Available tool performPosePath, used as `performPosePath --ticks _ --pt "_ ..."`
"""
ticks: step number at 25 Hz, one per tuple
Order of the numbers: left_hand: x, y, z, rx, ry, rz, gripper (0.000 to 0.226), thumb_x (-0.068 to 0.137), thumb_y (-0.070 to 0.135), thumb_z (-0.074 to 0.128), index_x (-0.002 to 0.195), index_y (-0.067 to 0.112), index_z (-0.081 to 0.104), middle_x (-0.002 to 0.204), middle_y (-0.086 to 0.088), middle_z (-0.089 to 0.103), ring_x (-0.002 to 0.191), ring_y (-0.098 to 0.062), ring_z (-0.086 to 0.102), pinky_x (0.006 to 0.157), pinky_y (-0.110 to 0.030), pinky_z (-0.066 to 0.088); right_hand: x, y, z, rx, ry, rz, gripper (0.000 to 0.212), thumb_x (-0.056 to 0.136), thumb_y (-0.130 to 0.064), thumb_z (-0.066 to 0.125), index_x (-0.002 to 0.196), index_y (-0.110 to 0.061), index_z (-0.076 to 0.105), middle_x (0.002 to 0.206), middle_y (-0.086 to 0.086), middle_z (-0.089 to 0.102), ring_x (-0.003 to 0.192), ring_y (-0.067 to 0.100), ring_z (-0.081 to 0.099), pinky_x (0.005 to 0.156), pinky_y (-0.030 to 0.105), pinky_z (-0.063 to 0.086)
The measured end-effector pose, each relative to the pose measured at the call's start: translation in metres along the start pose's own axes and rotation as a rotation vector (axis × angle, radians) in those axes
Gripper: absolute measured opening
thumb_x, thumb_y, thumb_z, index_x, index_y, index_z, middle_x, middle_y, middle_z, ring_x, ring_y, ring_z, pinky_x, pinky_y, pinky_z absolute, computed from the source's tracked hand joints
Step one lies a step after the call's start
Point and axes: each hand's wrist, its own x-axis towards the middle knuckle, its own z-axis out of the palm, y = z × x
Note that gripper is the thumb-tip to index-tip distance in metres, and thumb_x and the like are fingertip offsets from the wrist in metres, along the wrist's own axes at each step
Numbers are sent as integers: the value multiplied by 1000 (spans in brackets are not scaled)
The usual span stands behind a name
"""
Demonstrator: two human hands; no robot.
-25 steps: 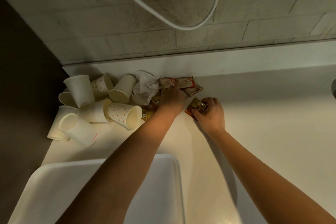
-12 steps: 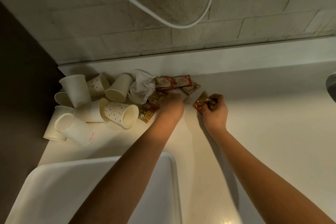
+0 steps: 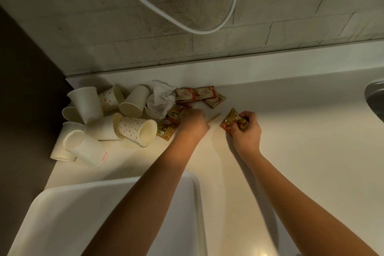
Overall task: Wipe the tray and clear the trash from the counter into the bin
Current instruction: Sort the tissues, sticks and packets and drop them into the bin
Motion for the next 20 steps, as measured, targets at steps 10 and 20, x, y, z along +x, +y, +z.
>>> performPosePath --ticks 10,20 --pt "-19 19 28 347 84 -107 27 92 6 35 116 1 47 120 -16 50 111 -32 49 86 -42 45 -1 -1 0 2 -9 -17 28 85 2 55 110 -7 49 95 2 57 74 7 56 58 2 45" --pt "-22 13 12 142 122 -118 30 93 4 36 123 3 43 121 -12 57 111 -28 57 88 -37 45 2 -1 -3 32 37 25 29 86 1 54 114 -4 48 98 4 54 82 15 55 56 3 43"
